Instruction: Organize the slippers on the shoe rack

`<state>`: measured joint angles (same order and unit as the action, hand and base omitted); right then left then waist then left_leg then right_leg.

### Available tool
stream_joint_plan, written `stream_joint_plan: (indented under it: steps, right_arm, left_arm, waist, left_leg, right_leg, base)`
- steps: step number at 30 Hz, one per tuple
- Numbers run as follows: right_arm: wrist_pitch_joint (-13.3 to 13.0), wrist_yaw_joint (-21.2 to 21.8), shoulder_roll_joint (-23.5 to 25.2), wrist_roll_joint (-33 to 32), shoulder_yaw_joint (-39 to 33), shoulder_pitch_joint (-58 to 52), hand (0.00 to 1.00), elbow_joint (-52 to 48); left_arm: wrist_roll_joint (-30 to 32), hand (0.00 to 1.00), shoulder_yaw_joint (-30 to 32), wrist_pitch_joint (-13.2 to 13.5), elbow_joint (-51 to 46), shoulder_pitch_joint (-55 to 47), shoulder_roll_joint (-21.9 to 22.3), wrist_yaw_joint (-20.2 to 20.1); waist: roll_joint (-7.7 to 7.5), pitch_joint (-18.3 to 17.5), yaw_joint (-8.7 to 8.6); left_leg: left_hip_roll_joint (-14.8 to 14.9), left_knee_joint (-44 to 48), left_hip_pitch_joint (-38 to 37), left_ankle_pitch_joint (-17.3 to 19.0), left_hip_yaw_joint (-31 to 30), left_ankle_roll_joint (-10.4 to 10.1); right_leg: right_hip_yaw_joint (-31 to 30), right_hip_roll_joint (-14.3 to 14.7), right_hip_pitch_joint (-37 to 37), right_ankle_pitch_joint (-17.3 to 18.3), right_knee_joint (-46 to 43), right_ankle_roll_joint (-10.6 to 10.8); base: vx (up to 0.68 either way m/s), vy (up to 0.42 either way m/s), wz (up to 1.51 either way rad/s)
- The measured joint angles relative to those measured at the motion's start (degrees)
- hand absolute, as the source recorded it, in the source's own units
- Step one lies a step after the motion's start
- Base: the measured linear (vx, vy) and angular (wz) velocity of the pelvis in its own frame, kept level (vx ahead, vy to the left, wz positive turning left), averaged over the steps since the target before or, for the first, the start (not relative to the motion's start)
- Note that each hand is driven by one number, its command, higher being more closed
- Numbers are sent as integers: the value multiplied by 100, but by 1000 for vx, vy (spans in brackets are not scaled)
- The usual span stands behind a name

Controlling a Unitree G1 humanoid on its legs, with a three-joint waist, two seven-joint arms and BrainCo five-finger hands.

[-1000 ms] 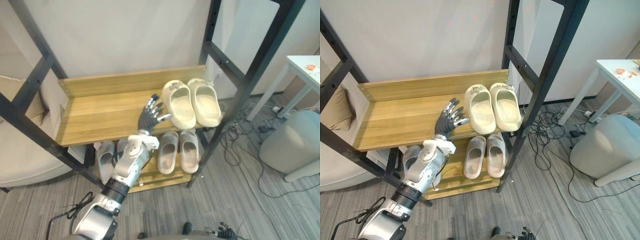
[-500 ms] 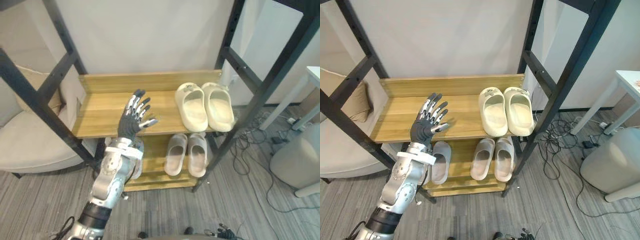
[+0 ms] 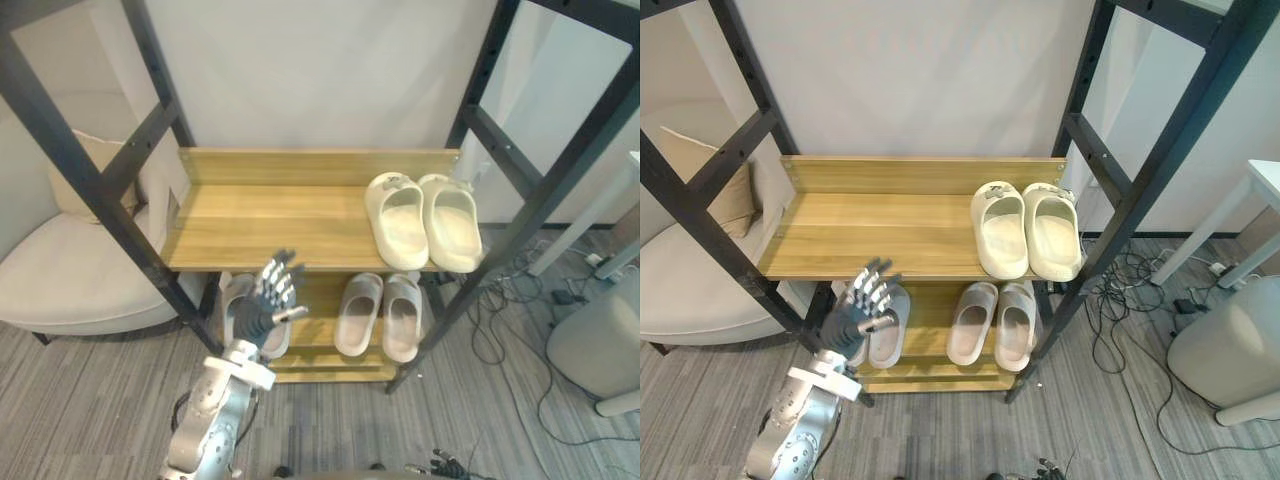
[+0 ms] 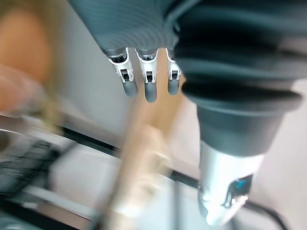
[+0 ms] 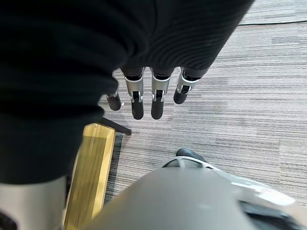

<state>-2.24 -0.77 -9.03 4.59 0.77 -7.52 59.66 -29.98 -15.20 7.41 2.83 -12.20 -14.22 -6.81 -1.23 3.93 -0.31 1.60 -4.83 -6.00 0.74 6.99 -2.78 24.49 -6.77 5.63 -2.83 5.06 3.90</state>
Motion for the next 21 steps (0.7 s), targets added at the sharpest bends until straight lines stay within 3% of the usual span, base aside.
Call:
stream_joint_plan:
  steps: [5,10,16,21]
  right_arm:
    - [-9,-36,37,0,-5,67,0,-2]
    - [-62,-59,57,-2,-41,128,0,-18]
    - [-66,-166,61,-4,-56,163,0,-32]
    - [-65,-198,61,-2,-58,181,0,-33]
  left_arm:
    - [906,0,225,-59,1578,2,184,109]
    - [1723,0,841,-67,2995,80,409,515]
    - [2338,0,1373,-150,4126,64,517,918]
    - [2549,0,1449,-167,4418,13,651,1042]
  waist:
    - [-55,-17,7]
    - [-64,-16,8]
    - [-56,-16,33]
    - [-48,-13,46]
  left_leg:
    - [-19,-15,1,4,24,4]
    - [-16,-14,-8,6,46,4]
    - [0,-5,-19,5,139,4]
    - [-7,-5,-18,6,170,5]
  right_leg:
    - [-24,-13,7,1,-1,7]
    - [-41,-10,10,2,-2,8]
    - [-139,-16,-55,27,-88,2]
    - [-175,-33,-97,73,-140,43]
  base:
    - [30,4,-1]
    - [0,0,0]
    - [-12,-2,-7]
    - [-18,-2,-5]
